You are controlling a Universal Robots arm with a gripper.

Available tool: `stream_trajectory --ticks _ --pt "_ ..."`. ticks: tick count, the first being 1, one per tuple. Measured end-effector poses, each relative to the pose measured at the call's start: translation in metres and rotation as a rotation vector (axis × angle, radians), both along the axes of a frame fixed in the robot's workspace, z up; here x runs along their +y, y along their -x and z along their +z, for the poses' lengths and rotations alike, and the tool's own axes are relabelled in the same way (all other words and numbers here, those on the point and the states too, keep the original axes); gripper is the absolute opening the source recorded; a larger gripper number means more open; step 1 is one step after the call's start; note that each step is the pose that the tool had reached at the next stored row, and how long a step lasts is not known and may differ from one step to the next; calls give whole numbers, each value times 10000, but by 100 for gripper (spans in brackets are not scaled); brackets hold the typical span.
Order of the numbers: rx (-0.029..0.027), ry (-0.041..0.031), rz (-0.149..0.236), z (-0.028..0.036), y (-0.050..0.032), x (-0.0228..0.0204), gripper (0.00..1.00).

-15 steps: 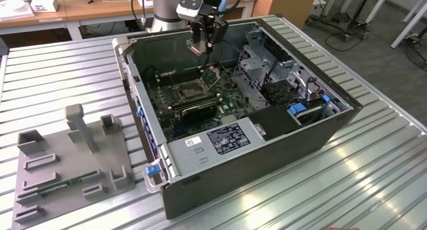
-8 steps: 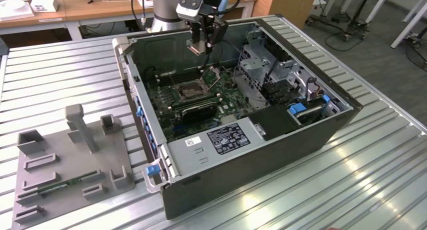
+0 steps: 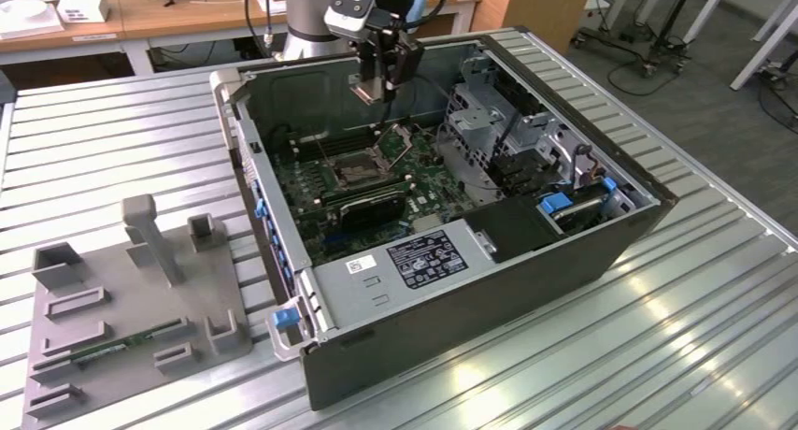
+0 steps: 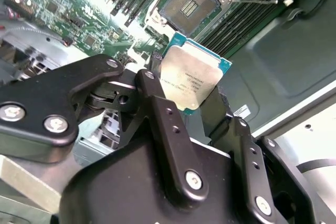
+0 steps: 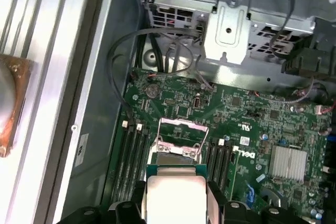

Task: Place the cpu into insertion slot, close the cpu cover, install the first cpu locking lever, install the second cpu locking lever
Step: 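Place the cpu into insertion slot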

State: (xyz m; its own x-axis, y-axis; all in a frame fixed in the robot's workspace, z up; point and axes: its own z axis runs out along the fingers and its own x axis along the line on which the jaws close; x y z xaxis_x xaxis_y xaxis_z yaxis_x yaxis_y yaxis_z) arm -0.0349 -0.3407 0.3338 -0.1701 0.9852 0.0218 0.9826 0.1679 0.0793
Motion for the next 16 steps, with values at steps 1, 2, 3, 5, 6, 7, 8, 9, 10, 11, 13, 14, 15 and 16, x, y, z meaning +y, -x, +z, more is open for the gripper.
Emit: stream_trajectory --ticks 1,2,3,5,6,7,8,9,10,11,13,14,15,16 --pt "0 0 -175 -4 0 0 54" --pt "0 0 -346 -8 0 0 54" --pt "0 0 -518 -12 0 0 54" --pt "0 -1 -876 -21 0 0 54" --pt "-1 -1 -1052 -25 0 0 54" --pt "0 -1 -1224 -29 0 0 54" --pt "-1 -1 -1397 -33 0 0 54" --pt "-1 -1 -1566 -37 0 0 54" --pt "-1 -1 -1735 -41 0 0 54" --pt "-1 0 -1918 -44 0 0 54" --pt "-1 0 -2255 -52 0 0 54" --pt "0 0 -2419 -55 0 0 54" --pt "0 0 -2564 -58 0 0 54" --pt "0 -1 -2645 -59 3 0 54"
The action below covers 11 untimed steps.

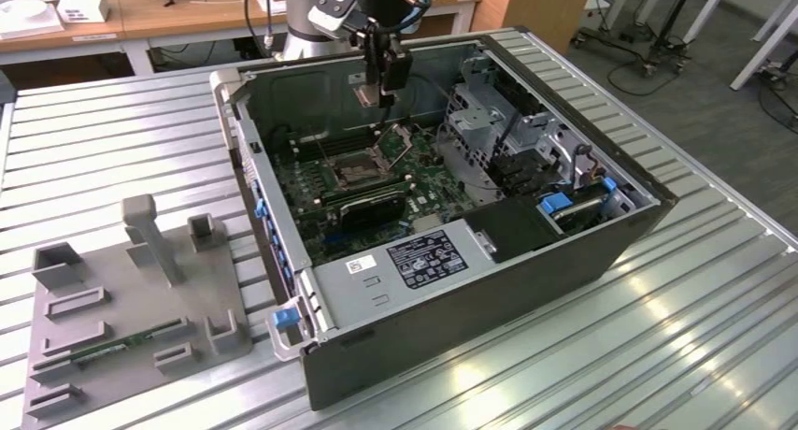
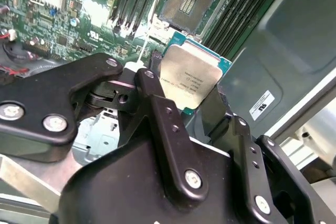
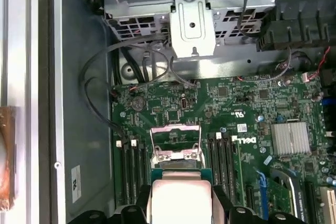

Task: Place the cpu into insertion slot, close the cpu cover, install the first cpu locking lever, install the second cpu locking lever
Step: 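Place the cpu into insertion slot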

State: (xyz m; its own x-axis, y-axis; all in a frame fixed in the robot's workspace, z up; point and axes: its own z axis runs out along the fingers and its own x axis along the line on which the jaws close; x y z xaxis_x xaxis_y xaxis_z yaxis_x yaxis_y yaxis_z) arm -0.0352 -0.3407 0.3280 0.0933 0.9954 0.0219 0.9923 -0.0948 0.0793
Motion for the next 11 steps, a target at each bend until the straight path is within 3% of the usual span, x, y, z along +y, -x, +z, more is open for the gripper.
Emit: stream_trajectory --ticks 6,11 --pt "5 1 -17 -1 0 0 54" --pt "89 -3 6 -14 0 0 54"
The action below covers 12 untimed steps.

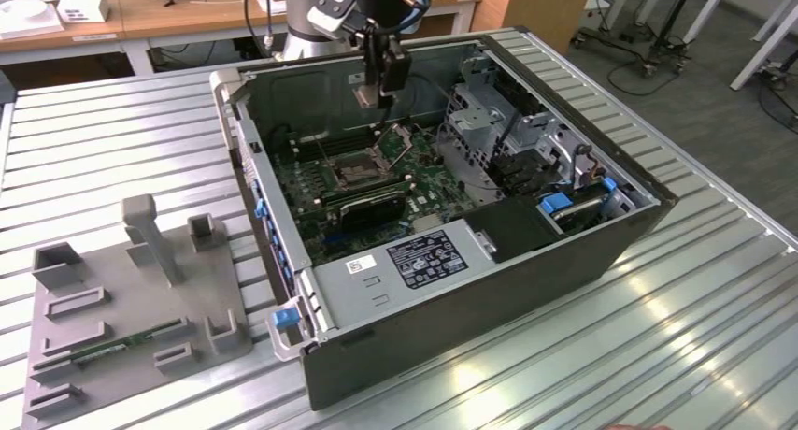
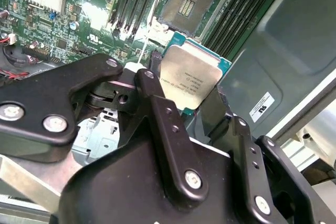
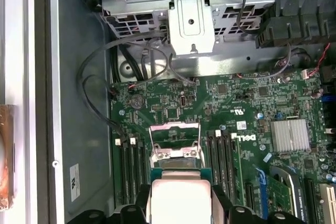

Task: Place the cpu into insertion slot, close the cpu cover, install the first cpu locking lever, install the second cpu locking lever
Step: 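Place the cpu into insertion slot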

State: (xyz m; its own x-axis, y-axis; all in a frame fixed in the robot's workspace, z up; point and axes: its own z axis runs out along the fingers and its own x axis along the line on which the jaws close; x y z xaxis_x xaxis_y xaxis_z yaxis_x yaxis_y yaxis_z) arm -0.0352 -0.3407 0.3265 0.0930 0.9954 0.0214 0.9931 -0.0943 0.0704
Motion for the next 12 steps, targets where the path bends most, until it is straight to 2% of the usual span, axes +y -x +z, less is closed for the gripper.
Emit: stream_trajectory --ticks 2,6,8,12 --pt "49 -8 56 -7 0 0 54" --pt "220 -28 299 -26 1 0 54" --pt "232 -24 360 -28 4 0 54" --pt "214 -27 362 -29 7 0 54"
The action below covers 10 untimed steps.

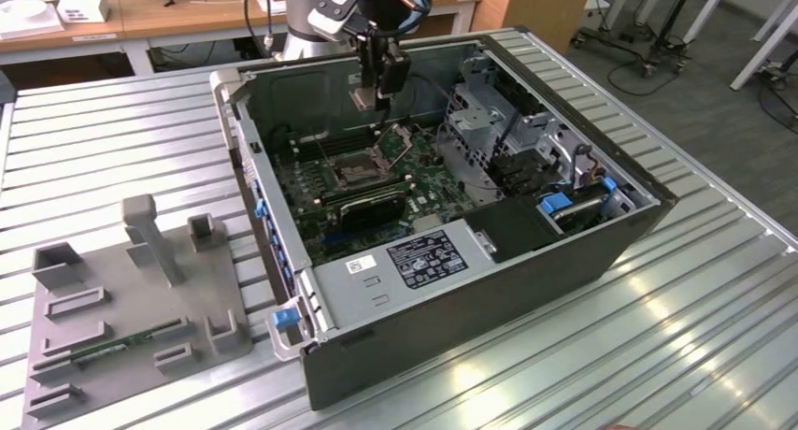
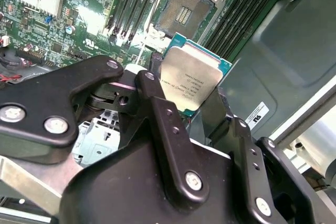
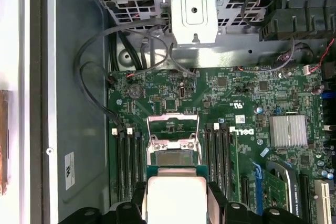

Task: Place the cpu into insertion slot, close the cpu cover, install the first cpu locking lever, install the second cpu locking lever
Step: 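Place the cpu into insertion slot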

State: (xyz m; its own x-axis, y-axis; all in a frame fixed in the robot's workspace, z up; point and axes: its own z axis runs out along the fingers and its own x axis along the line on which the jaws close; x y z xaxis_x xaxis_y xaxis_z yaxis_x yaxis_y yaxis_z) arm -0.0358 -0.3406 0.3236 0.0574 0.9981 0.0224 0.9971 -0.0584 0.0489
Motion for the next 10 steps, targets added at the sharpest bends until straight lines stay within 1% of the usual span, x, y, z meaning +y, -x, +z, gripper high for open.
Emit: stream_trajectory --ticks 2,5,10 --pt "-1 0 13 0 0 0 54" --pt "-2 1 133 -3 1 -1 54" --pt "-2 0 553 -27 1 0 54"
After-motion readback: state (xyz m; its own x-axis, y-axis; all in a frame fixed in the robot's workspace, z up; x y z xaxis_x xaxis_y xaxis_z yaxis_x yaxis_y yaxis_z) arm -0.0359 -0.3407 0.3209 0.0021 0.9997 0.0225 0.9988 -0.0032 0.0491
